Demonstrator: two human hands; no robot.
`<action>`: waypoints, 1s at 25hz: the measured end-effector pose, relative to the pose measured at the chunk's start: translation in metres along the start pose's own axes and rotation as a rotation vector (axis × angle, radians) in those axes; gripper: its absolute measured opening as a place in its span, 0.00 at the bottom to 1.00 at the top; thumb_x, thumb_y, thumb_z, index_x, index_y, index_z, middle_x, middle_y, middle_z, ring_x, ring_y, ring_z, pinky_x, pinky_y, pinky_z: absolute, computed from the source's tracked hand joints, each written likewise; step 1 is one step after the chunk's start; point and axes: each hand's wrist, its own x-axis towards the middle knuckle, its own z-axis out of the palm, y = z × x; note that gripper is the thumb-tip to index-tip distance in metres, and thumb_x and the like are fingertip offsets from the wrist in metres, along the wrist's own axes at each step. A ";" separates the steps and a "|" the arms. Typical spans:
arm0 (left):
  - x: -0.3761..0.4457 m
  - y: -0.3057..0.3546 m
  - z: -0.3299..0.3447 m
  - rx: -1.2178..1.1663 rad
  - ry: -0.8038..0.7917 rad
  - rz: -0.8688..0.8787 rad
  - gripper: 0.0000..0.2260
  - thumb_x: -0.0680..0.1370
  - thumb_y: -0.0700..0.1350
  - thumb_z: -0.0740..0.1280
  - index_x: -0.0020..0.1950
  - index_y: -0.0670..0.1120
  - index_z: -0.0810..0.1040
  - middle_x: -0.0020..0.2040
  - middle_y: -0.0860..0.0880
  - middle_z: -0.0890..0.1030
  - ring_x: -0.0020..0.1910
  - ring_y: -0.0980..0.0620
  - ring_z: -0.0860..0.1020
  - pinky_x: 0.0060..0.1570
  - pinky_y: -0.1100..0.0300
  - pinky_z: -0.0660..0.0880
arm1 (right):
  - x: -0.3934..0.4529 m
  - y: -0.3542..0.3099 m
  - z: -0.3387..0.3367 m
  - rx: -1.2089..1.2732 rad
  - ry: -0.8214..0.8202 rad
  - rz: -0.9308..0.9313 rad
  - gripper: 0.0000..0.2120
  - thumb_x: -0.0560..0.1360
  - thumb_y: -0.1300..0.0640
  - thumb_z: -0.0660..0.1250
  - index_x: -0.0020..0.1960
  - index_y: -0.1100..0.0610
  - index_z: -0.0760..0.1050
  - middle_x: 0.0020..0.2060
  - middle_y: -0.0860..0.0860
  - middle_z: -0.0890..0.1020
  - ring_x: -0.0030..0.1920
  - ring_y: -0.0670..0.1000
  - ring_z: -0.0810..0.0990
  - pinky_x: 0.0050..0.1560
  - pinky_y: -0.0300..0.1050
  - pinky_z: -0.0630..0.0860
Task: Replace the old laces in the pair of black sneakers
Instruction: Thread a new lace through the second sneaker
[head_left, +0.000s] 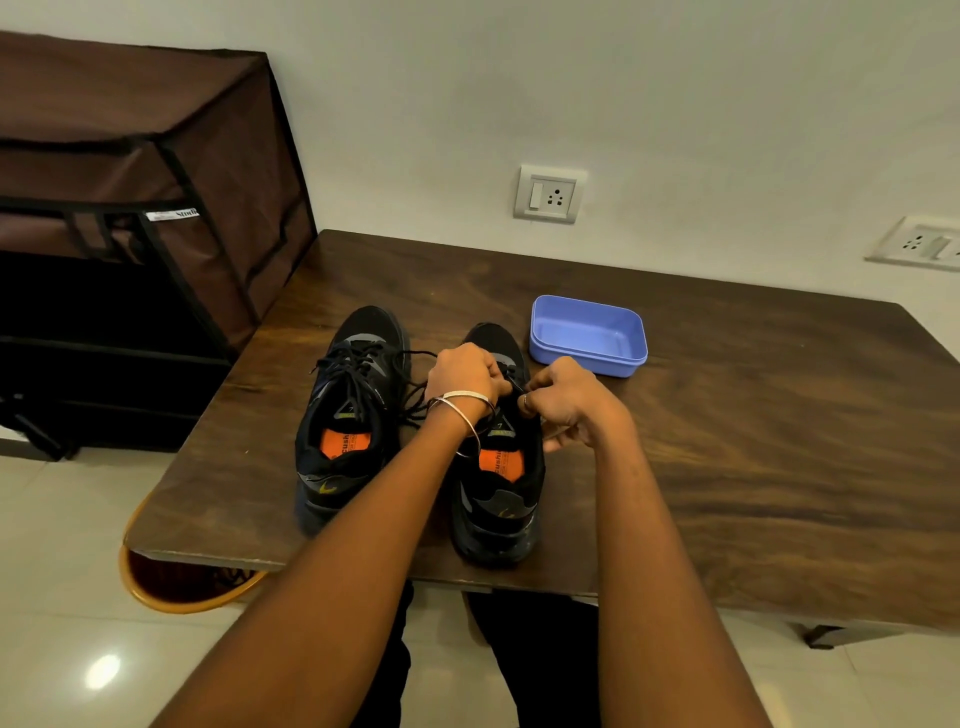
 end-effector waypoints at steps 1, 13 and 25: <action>-0.001 -0.001 0.003 -0.047 0.012 -0.016 0.04 0.73 0.46 0.73 0.39 0.49 0.84 0.42 0.47 0.84 0.45 0.48 0.80 0.45 0.55 0.79 | 0.000 0.000 -0.001 -0.018 -0.013 -0.012 0.07 0.77 0.64 0.66 0.53 0.61 0.79 0.46 0.61 0.83 0.44 0.61 0.85 0.44 0.56 0.84; -0.012 0.003 0.025 -0.250 0.166 -0.229 0.08 0.75 0.43 0.67 0.45 0.49 0.87 0.46 0.46 0.85 0.49 0.45 0.80 0.42 0.58 0.75 | 0.003 0.003 -0.004 -0.046 -0.082 -0.045 0.08 0.78 0.64 0.67 0.56 0.62 0.81 0.50 0.63 0.83 0.47 0.62 0.85 0.48 0.56 0.83; -0.004 -0.010 0.026 -0.269 0.103 -0.132 0.05 0.75 0.42 0.71 0.47 0.48 0.87 0.47 0.48 0.85 0.51 0.47 0.80 0.50 0.56 0.77 | 0.004 0.002 -0.003 -0.045 -0.090 -0.056 0.08 0.77 0.66 0.67 0.54 0.64 0.81 0.38 0.57 0.80 0.33 0.51 0.79 0.36 0.47 0.82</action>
